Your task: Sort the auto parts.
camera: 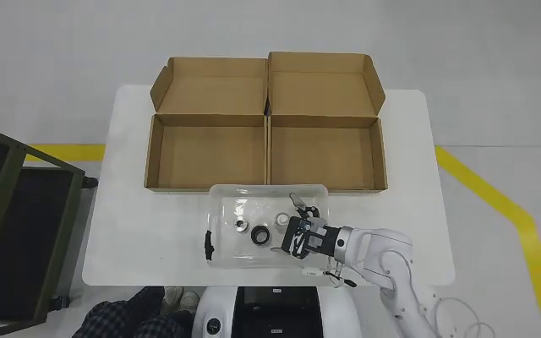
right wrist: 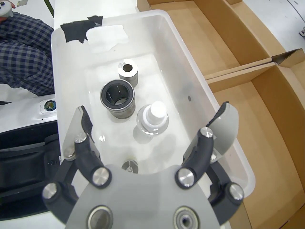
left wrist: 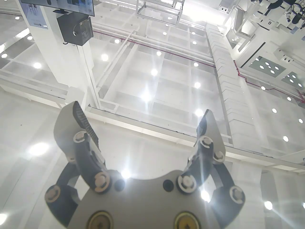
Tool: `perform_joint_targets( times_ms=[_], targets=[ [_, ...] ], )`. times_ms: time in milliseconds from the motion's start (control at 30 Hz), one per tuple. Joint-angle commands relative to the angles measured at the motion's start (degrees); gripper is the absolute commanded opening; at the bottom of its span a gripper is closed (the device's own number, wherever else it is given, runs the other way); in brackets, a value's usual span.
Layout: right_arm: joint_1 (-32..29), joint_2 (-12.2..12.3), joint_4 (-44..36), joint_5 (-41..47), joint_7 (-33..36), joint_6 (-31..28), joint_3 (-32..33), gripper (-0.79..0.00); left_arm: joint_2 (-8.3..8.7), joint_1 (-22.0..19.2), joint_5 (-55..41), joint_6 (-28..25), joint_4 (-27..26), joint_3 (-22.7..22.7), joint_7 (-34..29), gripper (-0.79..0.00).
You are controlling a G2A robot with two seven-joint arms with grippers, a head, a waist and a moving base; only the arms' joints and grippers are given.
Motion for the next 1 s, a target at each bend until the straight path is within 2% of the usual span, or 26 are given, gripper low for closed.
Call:
perform_joint_targets(
  times_ms=[0, 100, 133, 167, 233, 267, 300, 333, 433, 500, 600, 667, 767, 967],
  targets=[
    [0.2, 0.1, 0.3, 0.7, 0.7, -0.1, 0.0, 0.0, 0.0, 0.0, 0.0, 0.0, 0.0, 0.0, 0.0, 0.0],
    [0.6, 0.3, 0.8, 1.9, 2.0, 0.5, -0.1, 0.0, 0.0, 0.0, 0.0, 0.0, 0.0, 0.0, 0.0, 0.0],
    [0.8, 0.3, 1.0, 2.1, 2.4, 0.8, -0.1, -0.2, 0.0, 0.0, 0.0, 0.0, 0.0, 0.0, 0.0, 0.0],
    [0.9, 0.3, 1.1, 2.4, 2.9, 1.0, -0.2, -0.28, 0.0, 0.0, 0.0, 0.0, 0.0, 0.0, 0.0, 0.0],
    [1.2, 0.4, 1.4, 3.0, 3.7, 1.4, -0.3, -0.302, 0.0, 0.0, 0.0, 0.0, 0.0, 0.0, 0.0, 0.0],
    [1.3, 0.5, 1.6, 3.3, 4.1, 1.4, -0.4, -0.348, 0.0, 0.0, 0.0, 0.0, 0.0, 0.0, 0.0, 0.0],
    [1.5, 0.5, 1.7, 3.6, 4.4, 1.4, -0.6, -0.308, 0.0, 0.0, 0.0, 0.0, 0.0, 0.0, 0.0, 0.0],
    [1.7, 0.6, 1.9, 3.8, 4.7, 1.5, -0.7, -0.314, 0.0, 0.0, 0.0, 0.0, 0.0, 0.0, 0.0, 0.0],
    [2.4, 0.7, 2.4, 4.5, 5.3, 1.6, -1.1, -0.409, 0.0, 0.0, 0.0, 0.0, 0.0, 0.0, 0.0, 0.0],
    [2.8, 0.8, 2.6, 4.8, 5.5, 1.7, -1.4, -0.422, 0.0, 0.0, 0.0, 0.0, 0.0, 0.0, 0.0, 0.0],
    [3.3, 0.9, 3.0, 5.3, 6.0, 1.6, -1.9, -0.529, 0.0, 0.0, 0.0, 0.0, 0.0, 0.0, 0.0, 0.0],
    [3.6, 1.0, 3.2, 5.5, 6.5, 1.5, -2.2, -0.56, 0.0, 0.0, 0.0, 0.0, 0.0, 0.0, 0.0, 0.0],
    [3.6, 1.2, 3.2, 5.9, 7.0, 1.6, -2.2, -0.773, 0.0, 0.0, 0.0, 0.0, 0.0, 0.0, 0.0, 0.0],
    [2.9, 1.8, -0.3, 6.6, 7.0, 1.5, -1.1, -0.785, 0.0, 0.0, 0.0, 0.0, 0.0, 0.0, 0.0, 0.0]
  ],
)
